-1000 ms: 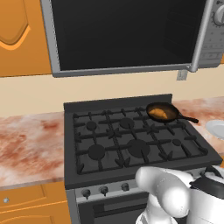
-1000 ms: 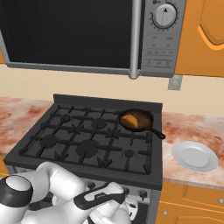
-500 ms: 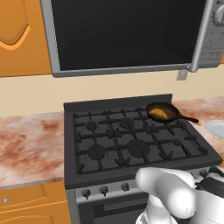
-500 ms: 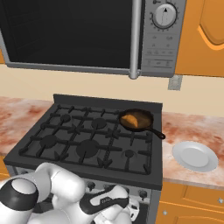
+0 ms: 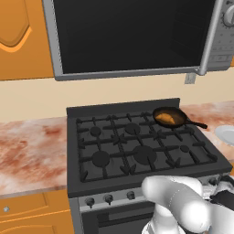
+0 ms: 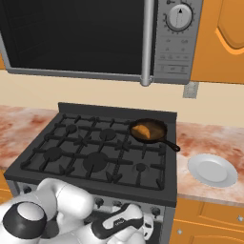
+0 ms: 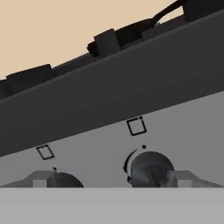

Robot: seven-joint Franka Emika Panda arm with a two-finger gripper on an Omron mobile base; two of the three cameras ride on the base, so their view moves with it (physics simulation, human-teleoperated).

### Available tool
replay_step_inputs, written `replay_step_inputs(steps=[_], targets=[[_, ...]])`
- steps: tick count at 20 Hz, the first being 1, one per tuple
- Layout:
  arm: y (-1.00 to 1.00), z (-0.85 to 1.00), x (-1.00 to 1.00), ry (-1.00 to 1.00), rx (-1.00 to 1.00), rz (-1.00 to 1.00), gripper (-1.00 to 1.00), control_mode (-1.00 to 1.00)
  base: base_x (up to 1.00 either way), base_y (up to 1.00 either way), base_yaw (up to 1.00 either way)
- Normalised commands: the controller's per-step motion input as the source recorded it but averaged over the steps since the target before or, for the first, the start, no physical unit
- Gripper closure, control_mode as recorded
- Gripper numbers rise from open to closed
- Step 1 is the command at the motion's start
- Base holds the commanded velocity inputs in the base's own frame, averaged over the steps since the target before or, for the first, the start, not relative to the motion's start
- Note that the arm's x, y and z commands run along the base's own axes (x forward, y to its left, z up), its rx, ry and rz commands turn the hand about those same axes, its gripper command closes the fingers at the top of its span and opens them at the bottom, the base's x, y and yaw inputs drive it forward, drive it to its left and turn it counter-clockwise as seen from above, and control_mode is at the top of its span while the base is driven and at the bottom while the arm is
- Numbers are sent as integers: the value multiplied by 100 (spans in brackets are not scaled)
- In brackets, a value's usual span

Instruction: Pick the croissant and place it on the pan. Then turn on the stove to warm the croissant.

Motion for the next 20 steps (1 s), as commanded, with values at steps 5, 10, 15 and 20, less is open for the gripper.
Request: replay_step_inputs(steps=[5,10,15,20], targets=[[-8,0,32,0,3,0,-100,-100,0,0,0],[-12,-15,23,0,3,0,-100,-100,0,0,0],[-7,-24,19,0,1,0,-100,-100,0,0,0],[44,-31,26,0,-8,-8,100,-100,0,0,0]])
